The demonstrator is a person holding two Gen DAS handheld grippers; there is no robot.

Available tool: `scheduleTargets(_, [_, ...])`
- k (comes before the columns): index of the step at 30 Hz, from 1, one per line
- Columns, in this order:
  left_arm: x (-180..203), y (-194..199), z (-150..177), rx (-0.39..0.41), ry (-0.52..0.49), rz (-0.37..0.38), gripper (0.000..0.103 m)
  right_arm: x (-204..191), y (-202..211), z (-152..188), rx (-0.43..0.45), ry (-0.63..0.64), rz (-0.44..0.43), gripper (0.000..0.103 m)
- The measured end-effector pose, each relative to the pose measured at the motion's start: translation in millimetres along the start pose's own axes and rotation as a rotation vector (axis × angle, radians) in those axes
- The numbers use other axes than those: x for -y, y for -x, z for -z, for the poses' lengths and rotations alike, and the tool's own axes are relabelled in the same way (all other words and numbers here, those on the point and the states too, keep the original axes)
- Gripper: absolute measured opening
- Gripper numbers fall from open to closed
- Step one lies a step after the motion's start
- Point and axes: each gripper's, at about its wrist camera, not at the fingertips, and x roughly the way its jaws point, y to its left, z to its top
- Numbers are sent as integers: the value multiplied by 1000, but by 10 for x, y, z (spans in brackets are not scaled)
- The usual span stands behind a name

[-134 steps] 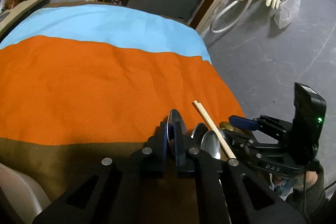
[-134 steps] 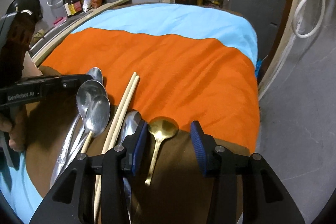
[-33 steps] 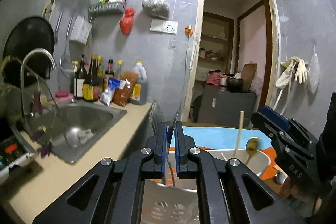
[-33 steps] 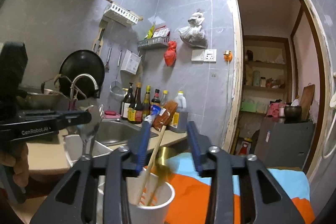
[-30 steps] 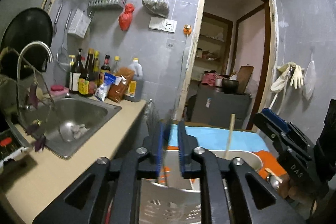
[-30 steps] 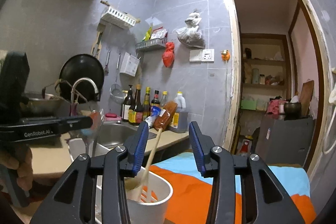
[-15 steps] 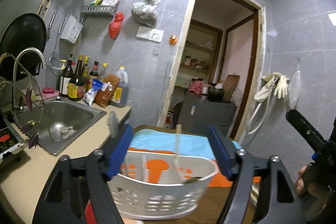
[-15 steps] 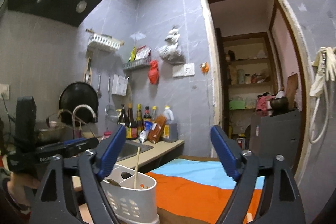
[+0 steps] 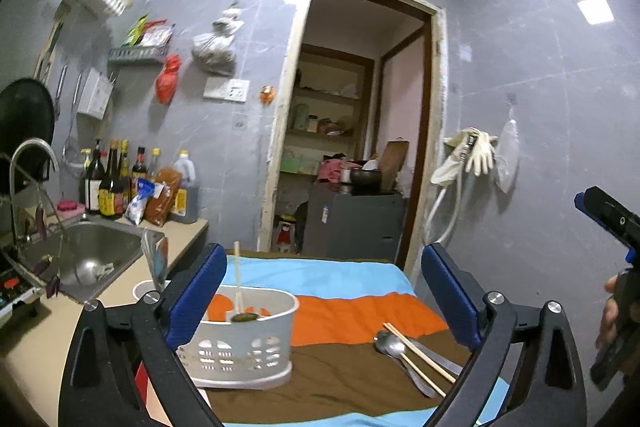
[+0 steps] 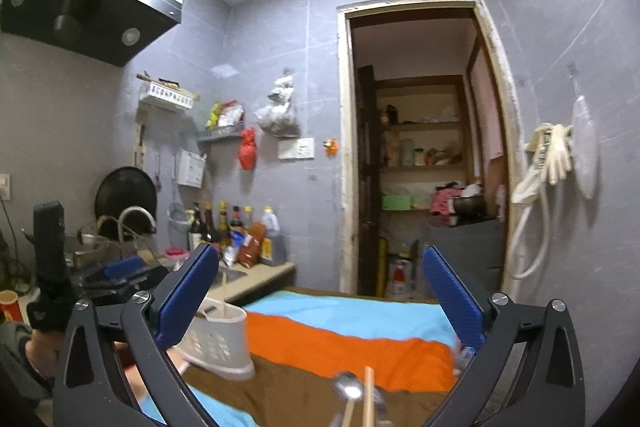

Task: Organize utensils
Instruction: 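Lower the right tool onto the utensils and close on a metal spoon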

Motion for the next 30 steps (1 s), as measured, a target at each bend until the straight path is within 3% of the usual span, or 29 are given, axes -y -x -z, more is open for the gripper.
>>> scheduleTargets(8, [357, -16, 204, -21, -76, 8, 99, 88, 261, 354, -50, 58, 77, 103])
scheduleTargets(17, [464, -356, 631, -85, -89, 4, 99, 291, 13, 976, -122, 87, 127, 103])
scheduleTargets(22, [475, -642, 794, -149, -90, 4, 99, 492, -268, 1216, -206, 69, 132, 103])
scheduleTargets(30, [505, -1236, 996, -291, -92, 62, 99, 843, -813, 1534, -414, 9, 113, 102])
